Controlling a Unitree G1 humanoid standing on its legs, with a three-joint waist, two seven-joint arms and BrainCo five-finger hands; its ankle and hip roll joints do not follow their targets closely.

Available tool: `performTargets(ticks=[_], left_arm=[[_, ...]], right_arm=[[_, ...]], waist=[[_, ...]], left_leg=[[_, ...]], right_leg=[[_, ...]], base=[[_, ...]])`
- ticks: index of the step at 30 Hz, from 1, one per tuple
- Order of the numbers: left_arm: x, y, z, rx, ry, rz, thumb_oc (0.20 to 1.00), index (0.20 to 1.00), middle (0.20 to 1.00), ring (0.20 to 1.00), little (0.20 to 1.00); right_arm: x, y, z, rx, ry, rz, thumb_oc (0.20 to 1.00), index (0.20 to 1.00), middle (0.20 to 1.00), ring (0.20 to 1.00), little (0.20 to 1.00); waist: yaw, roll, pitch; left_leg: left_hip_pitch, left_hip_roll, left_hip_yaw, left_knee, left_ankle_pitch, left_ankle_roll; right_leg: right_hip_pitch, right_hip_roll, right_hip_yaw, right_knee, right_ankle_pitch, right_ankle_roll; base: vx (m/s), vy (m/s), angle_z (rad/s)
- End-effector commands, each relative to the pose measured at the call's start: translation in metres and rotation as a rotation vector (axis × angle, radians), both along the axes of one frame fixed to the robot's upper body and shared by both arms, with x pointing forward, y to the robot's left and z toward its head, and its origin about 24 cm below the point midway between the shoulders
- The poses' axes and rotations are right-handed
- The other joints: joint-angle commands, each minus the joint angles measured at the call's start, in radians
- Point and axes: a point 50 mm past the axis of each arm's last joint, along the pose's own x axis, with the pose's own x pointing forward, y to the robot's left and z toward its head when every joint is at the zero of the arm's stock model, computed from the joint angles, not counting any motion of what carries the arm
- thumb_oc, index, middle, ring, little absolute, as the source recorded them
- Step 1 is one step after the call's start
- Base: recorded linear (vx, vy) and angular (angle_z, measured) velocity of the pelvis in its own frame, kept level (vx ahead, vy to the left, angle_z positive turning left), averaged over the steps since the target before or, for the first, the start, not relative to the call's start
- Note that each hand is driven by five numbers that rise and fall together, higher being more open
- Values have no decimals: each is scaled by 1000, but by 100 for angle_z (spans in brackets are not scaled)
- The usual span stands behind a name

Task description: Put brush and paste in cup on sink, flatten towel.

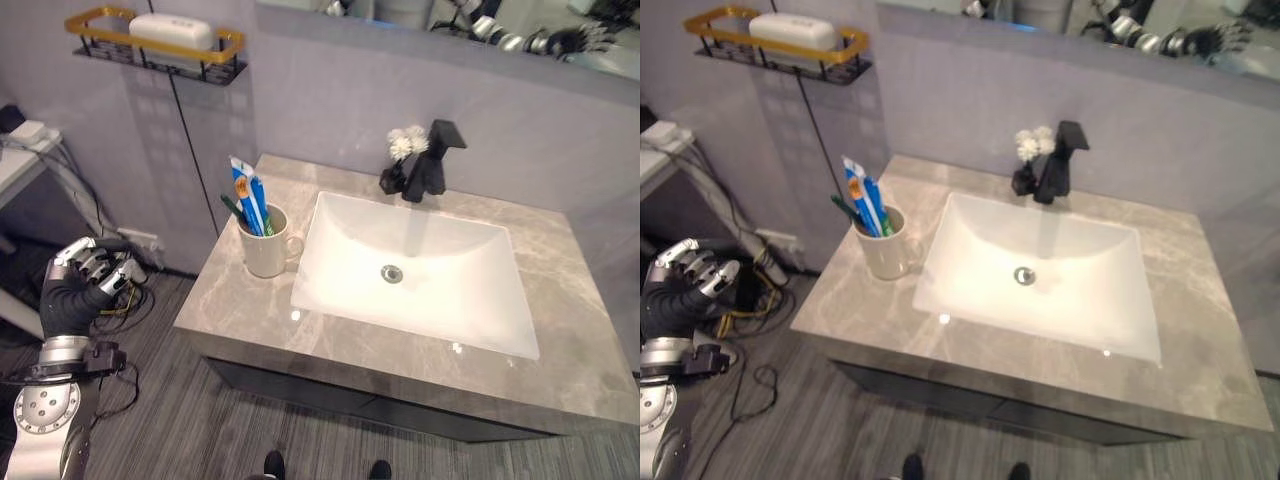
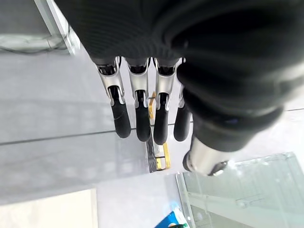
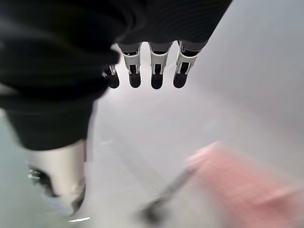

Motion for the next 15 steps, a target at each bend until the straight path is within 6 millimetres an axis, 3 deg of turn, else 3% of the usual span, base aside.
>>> performTargets(ticks=[1,3,6,7,8,9,10,11,12,14,15], left_arm=[[8,3,25,52,-86,-40,482,482,482,482,482],[10,2,14,6,-50,-55,442,442,442,442,442],[8,-2,5,-8,-6,-88,423,423,423,423,423],[8,-2,1,-11,24,-112,282,282,282,282,282],[6,-2,0,-25,31,-128,225,225,225,225,225],[4,-4,-3,-52,46,-152,200,200,200,200,200],[4,-4,-3,-52,47,-152,200,200,200,200,200],[2,-5,-7,-83,63,-172,200,200,200,200,200],[2,-5,-7,-83,63,-172,200,200,200,200,200],[1,-7,-10,-94,80,-181,200,200,200,200,200],[1,-6,-10,-94,80,-181,200,200,200,200,200]], right_arm=[[-11,-18,-18,168,46,-66,1000,1000,1000,1000,1000],[-37,-14,-55,315,133,-125,1000,1000,1000,1000,1000],[-71,5,-106,541,320,-184,1000,1000,1000,1000,1000],[-90,15,-124,636,436,-203,1000,1000,1000,1000,1000],[-97,19,-129,669,441,-223,1000,1000,1000,1000,1000],[-115,39,-152,779,520,-239,1000,1000,1000,1000,1000],[-115,39,-152,780,520,-238,1000,1000,1000,1000,1000],[-137,67,-176,908,618,-236,1000,1000,1000,1000,1000],[-137,67,-176,908,618,-236,1000,1000,1000,1000,1000],[-151,93,-195,1036,745,-192,1000,1000,1000,1000,1000],[-151,93,-195,1036,745,-192,1000,1000,1000,1000,1000]], waist=[[9,9,24],[-17,11,36],[-9,18,42],[-8,22,40],[-10,23,37],[-9,29,39],[-10,27,38],[-12,32,36],[-12,32,35],[-11,33,30],[-12,32,29]], left_leg=[[-24,3,-71,9,11,-38],[-3,3,-81,9,16,-39],[21,5,-56,9,15,-40],[29,6,-58,9,11,-43],[29,6,-57,9,15,-45],[36,9,-57,17,12,-46],[36,9,-58,17,12,-47],[39,11,-61,18,11,-48],[39,11,-61,18,11,-48],[44,14,-63,17,11,-52],[43,14,-63,17,11,-52]], right_leg=[[71,103,-26,-10,-61,-5],[71,135,71,-41,-74,-18],[95,130,71,-83,-56,-16],[108,135,78,-100,-61,-18],[115,136,76,-117,-56,-21],[133,135,65,-132,-58,-23],[134,135,64,-134,-58,-23],[144,134,59,-134,-66,-30],[144,134,58,-134,-66,-30],[155,136,50,-138,-73,-35],[154,136,49,-138,-73,-35]], base=[[14,15,-53],[36,-25,-38],[55,-47,-2],[59,-51,-23],[78,-76,-10],[44,-50,3],[78,-89,5],[44,-51,8],[77,-77,15],[45,-50,16],[53,-68,7]])
